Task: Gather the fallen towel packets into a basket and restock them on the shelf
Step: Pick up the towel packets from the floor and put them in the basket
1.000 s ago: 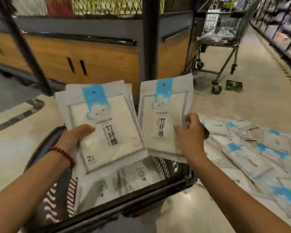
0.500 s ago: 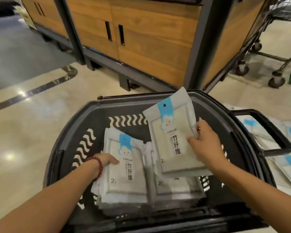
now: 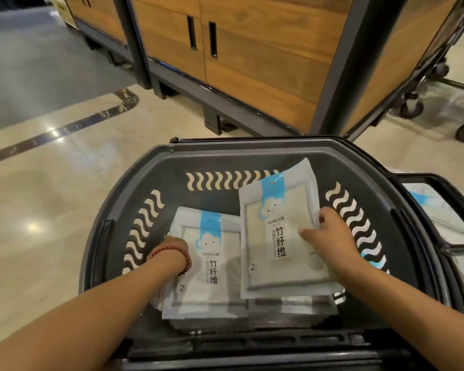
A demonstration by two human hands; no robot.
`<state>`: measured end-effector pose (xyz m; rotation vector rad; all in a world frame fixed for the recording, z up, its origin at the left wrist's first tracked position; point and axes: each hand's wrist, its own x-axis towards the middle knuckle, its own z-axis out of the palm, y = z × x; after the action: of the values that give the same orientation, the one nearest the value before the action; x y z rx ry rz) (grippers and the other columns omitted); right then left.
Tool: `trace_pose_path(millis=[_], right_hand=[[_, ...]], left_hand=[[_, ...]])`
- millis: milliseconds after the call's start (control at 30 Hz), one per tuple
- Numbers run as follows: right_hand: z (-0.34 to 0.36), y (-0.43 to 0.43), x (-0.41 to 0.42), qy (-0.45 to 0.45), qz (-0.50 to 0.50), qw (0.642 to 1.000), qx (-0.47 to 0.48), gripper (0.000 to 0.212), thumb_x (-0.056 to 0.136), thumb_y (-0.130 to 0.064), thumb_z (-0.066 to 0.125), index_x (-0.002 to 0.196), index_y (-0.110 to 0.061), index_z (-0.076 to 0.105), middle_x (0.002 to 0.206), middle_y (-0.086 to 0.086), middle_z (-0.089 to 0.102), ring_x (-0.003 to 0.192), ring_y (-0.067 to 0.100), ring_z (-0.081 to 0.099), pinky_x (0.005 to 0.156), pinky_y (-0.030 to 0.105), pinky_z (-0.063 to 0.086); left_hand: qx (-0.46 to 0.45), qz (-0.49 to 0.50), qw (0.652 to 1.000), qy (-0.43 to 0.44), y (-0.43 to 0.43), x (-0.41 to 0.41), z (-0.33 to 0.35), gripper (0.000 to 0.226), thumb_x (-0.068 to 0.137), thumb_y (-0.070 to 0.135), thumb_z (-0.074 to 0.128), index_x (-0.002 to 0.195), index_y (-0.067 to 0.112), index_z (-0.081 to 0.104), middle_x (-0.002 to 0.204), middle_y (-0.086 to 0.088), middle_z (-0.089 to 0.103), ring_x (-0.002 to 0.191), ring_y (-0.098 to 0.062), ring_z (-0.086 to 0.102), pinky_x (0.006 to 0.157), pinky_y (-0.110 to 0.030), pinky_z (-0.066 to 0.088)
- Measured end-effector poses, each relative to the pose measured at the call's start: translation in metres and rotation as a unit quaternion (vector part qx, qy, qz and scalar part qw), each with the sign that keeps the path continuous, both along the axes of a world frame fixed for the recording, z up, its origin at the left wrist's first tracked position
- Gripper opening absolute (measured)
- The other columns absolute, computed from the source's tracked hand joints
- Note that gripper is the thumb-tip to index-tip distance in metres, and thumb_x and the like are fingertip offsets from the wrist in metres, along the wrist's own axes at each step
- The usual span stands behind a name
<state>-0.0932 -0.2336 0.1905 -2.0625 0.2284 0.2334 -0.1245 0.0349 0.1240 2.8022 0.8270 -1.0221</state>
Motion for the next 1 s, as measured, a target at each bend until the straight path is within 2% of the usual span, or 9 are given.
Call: trace_pose_path(millis=[133,267,367,467,533,633,767,900,1000], right_hand=[[0.001,0.020,-0.002,0.062,0.001,0.994,0.088,0.024,0.085,-0.003,0.063,0.105,-0.012,0.053,0.102,0.009,0.064,0.091,0.028,0.064,0.075,0.043,0.056],[-0.014,0.058,-0.010,0.144,0.014,0.979,0.142,0.023,0.088,-0.003,0.060,0.107,-0.012,0.052,0.107,0.013,0.064,0.092,0.031,0.063,0.075,0.043,0.056],[-0.029,0.085,-0.014,0.187,0.032,0.972,0.139,0.023,0.089,-0.007,0.060,0.110,-0.011,0.051,0.114,0.013,0.062,0.100,0.033,0.061,0.085,0.047,0.053],[-0.041,0.099,-0.017,0.231,0.137,0.962,-0.042,0.030,0.087,-0.016,0.063,0.111,-0.009,0.046,0.114,0.007,0.054,0.103,0.025,0.054,0.087,0.036,0.049],[-0.041,0.106,-0.022,0.226,0.219,0.929,-0.196,0.037,0.085,-0.022,0.066,0.111,-0.011,0.043,0.119,0.007,0.051,0.102,0.022,0.050,0.085,0.032,0.046],[-0.051,0.120,-0.028,0.065,0.432,0.827,-0.353,0.069,0.083,-0.025,0.065,0.141,-0.014,0.029,0.144,0.009,0.033,0.127,0.027,0.040,0.103,0.035,0.041],[-0.070,0.149,-0.034,-0.017,0.644,0.681,-0.348,0.086,0.088,-0.035,0.061,0.151,-0.022,0.005,0.159,0.005,0.001,0.144,0.026,0.010,0.118,0.039,0.018],[-0.092,0.176,-0.042,-0.028,0.675,0.632,-0.378,0.091,0.085,-0.046,0.061,0.151,-0.030,0.001,0.158,0.009,-0.008,0.144,0.036,0.001,0.116,0.048,0.015],[-0.106,0.175,-0.045,-0.042,0.709,0.577,-0.404,0.089,0.086,-0.039,0.062,0.149,-0.038,0.000,0.158,0.004,-0.016,0.145,0.034,-0.009,0.116,0.052,0.013]], left_hand=[[0.003,-0.147,0.976,-0.159,0.007,-0.011,0.055,0.042,0.087,0.038,0.055,0.125,0.021,0.049,0.113,0.000,0.060,0.097,-0.018,0.059,0.084,-0.031,0.053],[0.096,-0.218,0.900,-0.365,0.037,-0.041,0.101,0.039,0.084,0.032,0.057,0.121,0.020,0.053,0.119,-0.002,0.054,0.106,-0.023,0.053,0.086,-0.037,0.050],[0.121,-0.130,0.918,-0.354,0.053,-0.061,0.107,0.061,0.083,0.033,0.061,0.135,0.012,0.040,0.135,-0.012,0.039,0.119,-0.031,0.042,0.095,-0.040,0.044],[0.077,-0.052,0.948,-0.305,0.058,-0.070,0.099,0.077,0.087,0.030,0.060,0.146,0.008,0.017,0.149,-0.014,0.018,0.131,-0.031,0.033,0.101,-0.039,0.042],[0.067,-0.046,0.945,-0.317,0.059,-0.073,0.095,0.076,0.086,0.023,0.060,0.145,0.007,0.016,0.147,-0.014,0.019,0.125,-0.032,0.039,0.094,-0.041,0.048],[0.074,-0.045,0.938,-0.335,0.057,-0.075,0.093,0.077,0.086,0.014,0.058,0.146,0.007,0.009,0.143,-0.016,0.022,0.119,-0.032,0.042,0.088,-0.038,0.050],[0.089,-0.045,0.923,-0.372,0.053,-0.074,0.094,0.067,0.082,0.003,0.057,0.139,0.003,0.021,0.128,-0.015,0.034,0.102,-0.028,0.048,0.079,-0.034,0.047],[0.073,-0.030,0.918,-0.388,0.053,-0.076,0.094,0.064,0.082,0.001,0.056,0.137,0.003,0.025,0.126,-0.014,0.036,0.100,-0.028,0.048,0.077,-0.033,0.045],[0.071,-0.027,0.913,-0.400,0.053,-0.078,0.093,0.060,0.084,0.000,0.052,0.138,0.003,0.024,0.126,-0.014,0.036,0.102,-0.028,0.048,0.078,-0.033,0.044]])
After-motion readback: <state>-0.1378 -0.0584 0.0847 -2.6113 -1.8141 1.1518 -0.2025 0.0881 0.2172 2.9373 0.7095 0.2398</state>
